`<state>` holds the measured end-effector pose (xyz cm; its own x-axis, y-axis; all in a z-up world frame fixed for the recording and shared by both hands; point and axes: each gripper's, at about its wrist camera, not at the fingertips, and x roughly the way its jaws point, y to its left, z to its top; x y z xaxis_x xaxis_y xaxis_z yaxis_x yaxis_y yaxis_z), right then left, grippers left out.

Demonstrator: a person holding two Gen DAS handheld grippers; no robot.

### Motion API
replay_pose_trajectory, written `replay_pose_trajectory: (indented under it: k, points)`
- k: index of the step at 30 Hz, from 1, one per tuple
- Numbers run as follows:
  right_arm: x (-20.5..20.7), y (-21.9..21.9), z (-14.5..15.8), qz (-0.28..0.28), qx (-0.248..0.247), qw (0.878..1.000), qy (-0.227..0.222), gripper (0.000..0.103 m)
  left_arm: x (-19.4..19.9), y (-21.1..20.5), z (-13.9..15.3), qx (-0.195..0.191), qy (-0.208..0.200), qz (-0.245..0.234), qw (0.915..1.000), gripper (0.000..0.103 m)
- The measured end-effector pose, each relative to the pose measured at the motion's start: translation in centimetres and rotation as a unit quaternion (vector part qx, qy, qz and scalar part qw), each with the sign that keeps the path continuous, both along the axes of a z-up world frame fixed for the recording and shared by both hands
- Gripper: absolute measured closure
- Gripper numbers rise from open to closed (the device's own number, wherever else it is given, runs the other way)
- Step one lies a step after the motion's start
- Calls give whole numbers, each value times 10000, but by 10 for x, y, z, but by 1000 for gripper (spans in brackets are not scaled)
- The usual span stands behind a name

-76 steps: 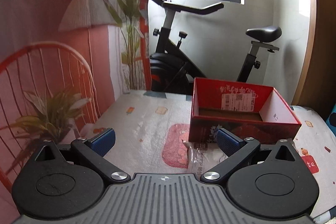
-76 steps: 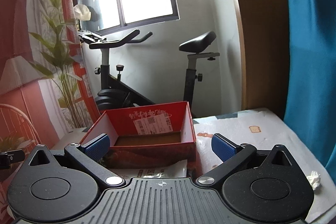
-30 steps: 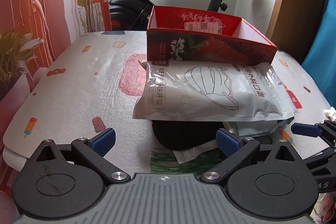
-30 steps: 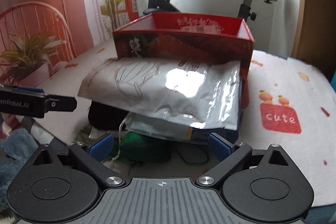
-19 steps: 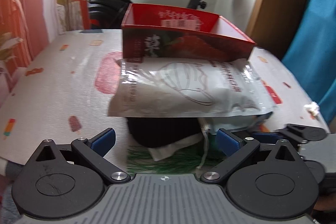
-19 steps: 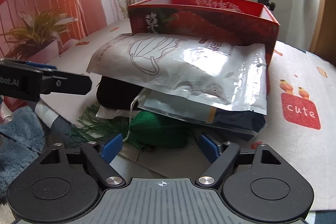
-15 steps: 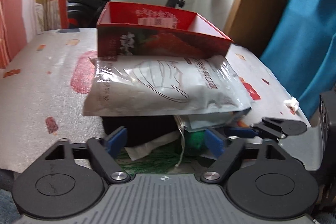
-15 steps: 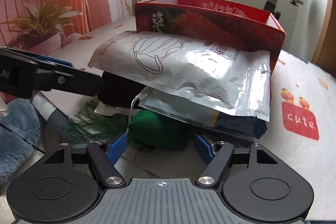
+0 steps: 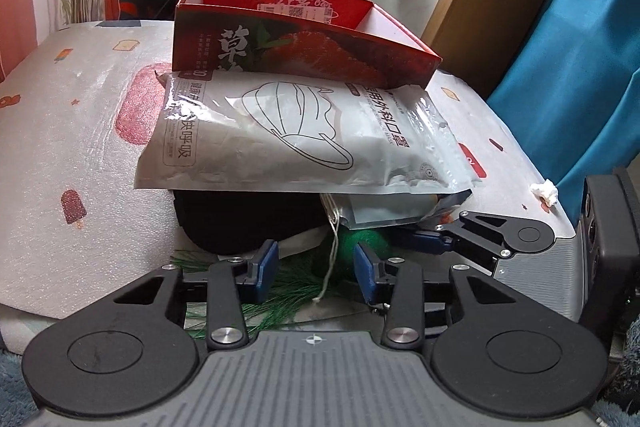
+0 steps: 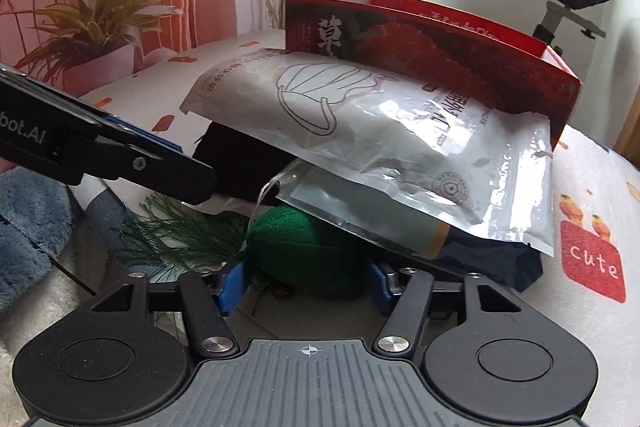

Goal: Organize soft objects
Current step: 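Move the left tool down toward the green tassel ornament under the mask bag, then close the left gripper on the green tassel ornament and lift it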

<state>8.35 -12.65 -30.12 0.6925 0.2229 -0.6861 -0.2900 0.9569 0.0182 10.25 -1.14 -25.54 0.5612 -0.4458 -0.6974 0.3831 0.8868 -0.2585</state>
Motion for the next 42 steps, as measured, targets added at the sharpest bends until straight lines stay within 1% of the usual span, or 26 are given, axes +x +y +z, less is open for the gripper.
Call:
replay_pose_trajectory:
  k: [3,7,10,13,16,19,21,24,28,30,31,34,37,40,42]
  points:
    - [-4,7,1,261,27,9997,15,49,1,-4,0,138,13,-20,9999,59]
    - [-5,11,1,442,22,9990,52,49,2,-7,-3,26,112,-172,9998,62]
    - [-5,11,0,499,60,9987,94,49,3,-10,-7,46,184,-313,9993,63]
    - [-2,10,-1,453,96,9988,160,49,4,-12,-12,26,319,-385,9987,66]
    - [1,7,-3,304,218,9992,171,48,6,-11,-16,-53,432,-394,9983,66]
    - [2,3,-3,281,261,9992,145,48,8,-8,-21,-193,532,-369,9977,66]
    - [1,4,-3,351,242,9990,116,49,10,-9,-24,-223,549,-385,9975,66]
    - [1,10,-3,439,122,9990,39,49,13,-10,-25,-167,486,-334,9981,66]
    - [3,9,-4,402,172,9990,62,49,17,-10,-29,-196,561,-273,9979,66]
    - [4,10,-5,392,199,9990,73,49,18,-9,-29,-173,530,-215,9982,66]
    - [3,11,-4,401,177,9990,57,51,18,-9,-29,-177,516,-212,9983,66]
    - [-3,18,1,518,-9,9986,-145,53,16,-11,-26,-99,462,-207,9987,66]
    - [-10,18,9,527,13,9981,-314,53,13,-5,-20,-219,395,-195,9988,66]
    - [-18,15,20,524,106,9973,-513,53,6,0,-7,-359,181,-182,9990,66]
    - [-23,17,26,604,83,9961,-638,53,1,1,5,-335,-67,-214,9992,61]
